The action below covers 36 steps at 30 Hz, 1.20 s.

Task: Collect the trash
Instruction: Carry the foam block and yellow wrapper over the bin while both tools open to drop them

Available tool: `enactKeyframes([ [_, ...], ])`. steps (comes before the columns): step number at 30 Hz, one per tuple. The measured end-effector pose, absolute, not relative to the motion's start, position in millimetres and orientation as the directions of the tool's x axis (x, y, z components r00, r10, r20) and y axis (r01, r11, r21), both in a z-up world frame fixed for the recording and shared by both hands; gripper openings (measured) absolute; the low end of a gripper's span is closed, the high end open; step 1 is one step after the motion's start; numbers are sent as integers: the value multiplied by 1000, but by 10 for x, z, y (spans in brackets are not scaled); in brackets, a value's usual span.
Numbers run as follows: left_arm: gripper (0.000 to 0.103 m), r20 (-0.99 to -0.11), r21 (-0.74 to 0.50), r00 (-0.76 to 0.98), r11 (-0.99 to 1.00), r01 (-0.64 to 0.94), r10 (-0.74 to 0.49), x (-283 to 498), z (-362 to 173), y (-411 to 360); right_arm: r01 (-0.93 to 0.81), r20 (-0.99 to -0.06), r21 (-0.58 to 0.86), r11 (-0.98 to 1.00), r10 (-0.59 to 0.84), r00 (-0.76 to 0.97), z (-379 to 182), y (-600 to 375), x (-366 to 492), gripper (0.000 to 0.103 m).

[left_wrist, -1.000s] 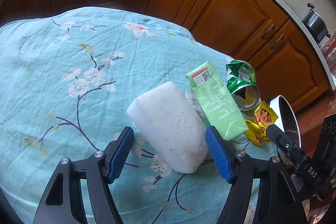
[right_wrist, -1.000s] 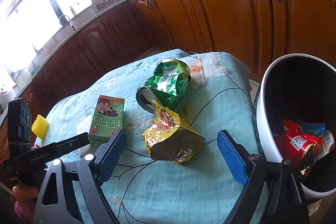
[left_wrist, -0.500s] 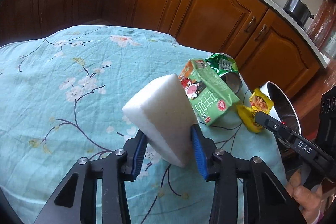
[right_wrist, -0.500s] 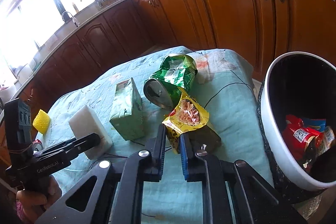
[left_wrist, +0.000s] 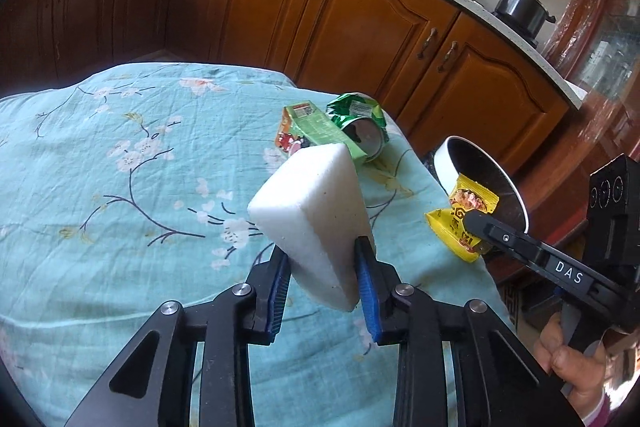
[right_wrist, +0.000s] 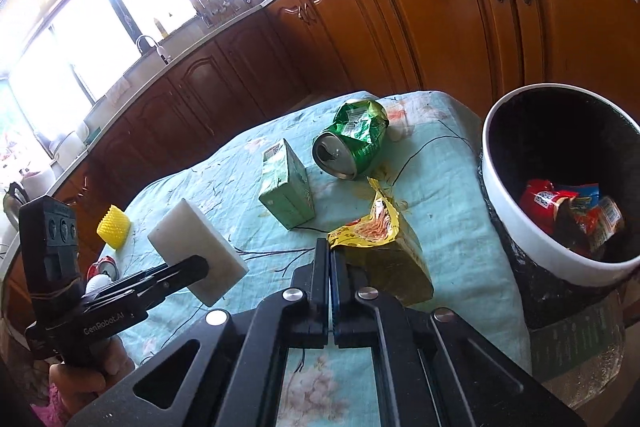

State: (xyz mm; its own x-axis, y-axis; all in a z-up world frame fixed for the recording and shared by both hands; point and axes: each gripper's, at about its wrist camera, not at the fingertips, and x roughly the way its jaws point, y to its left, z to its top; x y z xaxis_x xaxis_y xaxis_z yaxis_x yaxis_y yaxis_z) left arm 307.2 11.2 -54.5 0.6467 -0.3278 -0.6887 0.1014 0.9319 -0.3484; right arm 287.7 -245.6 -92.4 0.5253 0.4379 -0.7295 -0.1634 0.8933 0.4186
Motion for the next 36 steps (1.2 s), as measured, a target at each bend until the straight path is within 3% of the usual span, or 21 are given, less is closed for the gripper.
enactKeyframes([
  [36, 30, -672, -263, 597, 895, 361, -438, 3325, -230, -1104, -18, -694, 401, 916, 317, 646, -555, -3603, 2506, 0],
])
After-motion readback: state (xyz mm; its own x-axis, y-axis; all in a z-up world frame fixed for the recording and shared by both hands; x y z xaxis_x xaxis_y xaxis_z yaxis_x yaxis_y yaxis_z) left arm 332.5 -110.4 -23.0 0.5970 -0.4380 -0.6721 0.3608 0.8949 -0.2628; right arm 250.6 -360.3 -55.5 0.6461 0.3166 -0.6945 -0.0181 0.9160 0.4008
